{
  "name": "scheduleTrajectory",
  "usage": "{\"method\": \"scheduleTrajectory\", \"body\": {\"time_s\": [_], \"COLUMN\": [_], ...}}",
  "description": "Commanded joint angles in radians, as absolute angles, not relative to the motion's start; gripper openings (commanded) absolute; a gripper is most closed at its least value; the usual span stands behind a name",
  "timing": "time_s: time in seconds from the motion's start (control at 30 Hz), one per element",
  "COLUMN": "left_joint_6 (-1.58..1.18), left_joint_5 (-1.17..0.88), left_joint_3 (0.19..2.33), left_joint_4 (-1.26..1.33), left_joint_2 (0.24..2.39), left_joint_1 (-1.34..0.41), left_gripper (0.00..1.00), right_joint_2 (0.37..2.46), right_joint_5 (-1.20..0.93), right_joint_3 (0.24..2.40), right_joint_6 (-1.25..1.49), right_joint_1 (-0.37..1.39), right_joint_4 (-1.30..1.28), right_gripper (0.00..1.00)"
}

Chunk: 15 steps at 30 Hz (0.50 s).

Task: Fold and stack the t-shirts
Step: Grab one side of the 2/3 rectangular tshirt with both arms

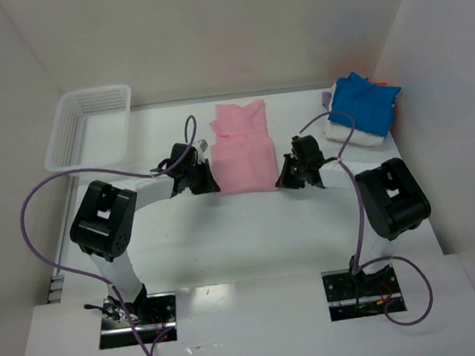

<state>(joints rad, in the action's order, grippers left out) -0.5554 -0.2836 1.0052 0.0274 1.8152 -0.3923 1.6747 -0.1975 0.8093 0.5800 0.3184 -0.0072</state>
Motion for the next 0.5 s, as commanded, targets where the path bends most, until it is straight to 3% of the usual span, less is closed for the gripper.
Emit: {"method": "scheduleTrajectory", "body": {"time_s": [0.0, 0.47], "left_joint_6": [-0.566, -0.594], "left_joint_5": [-0.292, -0.242], "left_joint_3": [0.987, 0.922], "left_joint_4": [0.042, -0.171], "left_joint_2": [1.777, 1.441], "left_joint_1": [-0.414, -0.503], "left_gripper": [0.0, 0.0], "right_joint_2": [1.592, 1.196], "right_joint_5": [-0.196, -0.187], "right_joint_3": [0.807, 0.715], "right_joint_6": [0.598, 0.675], "right_joint_1": [0.336, 0.386], "right_joint_4": [0.017, -0.163], "right_gripper": [0.0, 0.0]}}
